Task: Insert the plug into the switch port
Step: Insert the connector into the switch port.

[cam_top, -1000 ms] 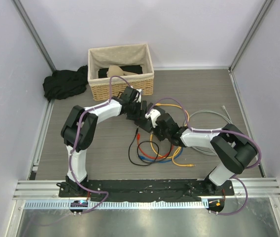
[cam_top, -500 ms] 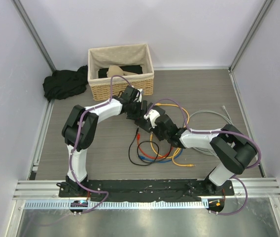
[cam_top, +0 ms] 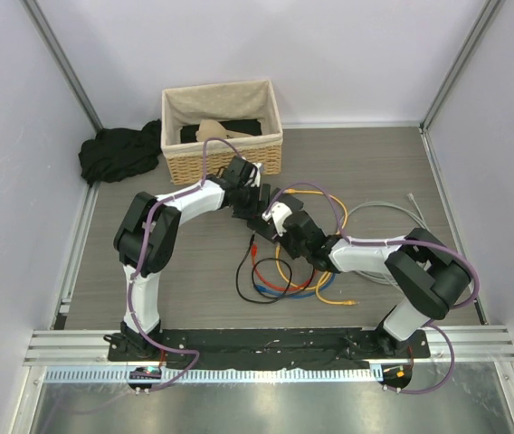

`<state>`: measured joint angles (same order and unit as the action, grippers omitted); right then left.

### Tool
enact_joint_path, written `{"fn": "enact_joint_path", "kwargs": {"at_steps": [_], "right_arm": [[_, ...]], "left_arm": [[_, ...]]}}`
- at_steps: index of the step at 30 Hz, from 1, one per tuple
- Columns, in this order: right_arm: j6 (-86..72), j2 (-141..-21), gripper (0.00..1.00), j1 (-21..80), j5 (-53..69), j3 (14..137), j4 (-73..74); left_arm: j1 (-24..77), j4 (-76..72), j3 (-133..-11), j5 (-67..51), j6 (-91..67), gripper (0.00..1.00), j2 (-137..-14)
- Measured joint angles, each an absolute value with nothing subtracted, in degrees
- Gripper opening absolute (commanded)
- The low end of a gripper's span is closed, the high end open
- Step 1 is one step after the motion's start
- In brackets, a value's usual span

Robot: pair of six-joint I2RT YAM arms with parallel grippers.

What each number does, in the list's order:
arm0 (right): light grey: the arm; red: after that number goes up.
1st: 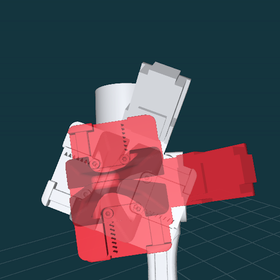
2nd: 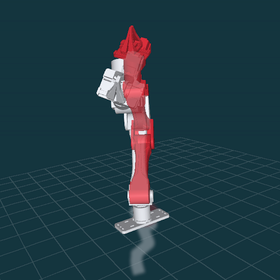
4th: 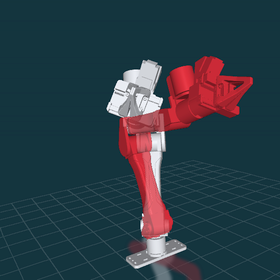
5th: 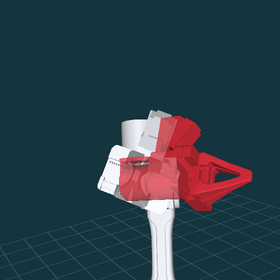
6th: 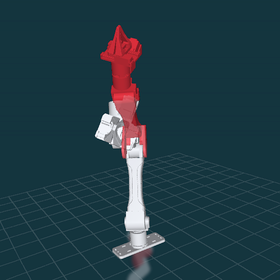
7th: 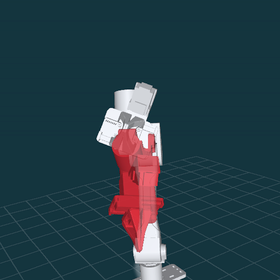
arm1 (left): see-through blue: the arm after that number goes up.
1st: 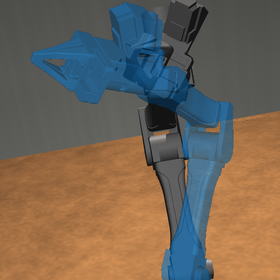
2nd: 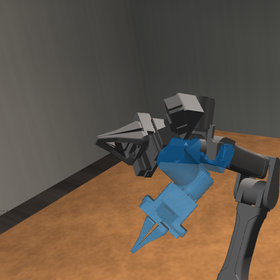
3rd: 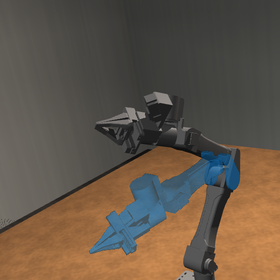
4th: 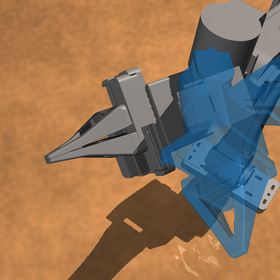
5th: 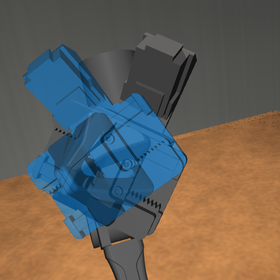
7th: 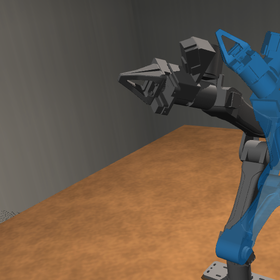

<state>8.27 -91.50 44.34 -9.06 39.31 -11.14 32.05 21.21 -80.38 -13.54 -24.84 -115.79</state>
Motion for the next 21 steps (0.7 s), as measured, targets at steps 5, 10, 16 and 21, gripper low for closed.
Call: {"fn": "enact_joint_path", "kwargs": {"at_steps": [5,10,16,21], "right_arm": [[8.6,-91.5,0.01,44.9,-9.6,39.3,-11.2],[8.8,-91.6,0.01,45.3,-10.7,39.1,-11.9],[10.1,-92.1,0.01,45.6,-11.5,38.3,-13.8],[11.0,-92.3,0.01,45.6,-11.5,38.2,-14.7]], "left_arm": [[31.9,21.4,-80.7,-14.1,-25.0,0.65,-116.0],[31.6,21.5,-80.9,-15.0,-24.6,0.63,-116.3],[31.5,21.6,-81.4,-16.8,-21.6,0.62,-116.8],[31.5,22.2,-83.1,-18.2,-17.6,0.61,-117.9]]}}
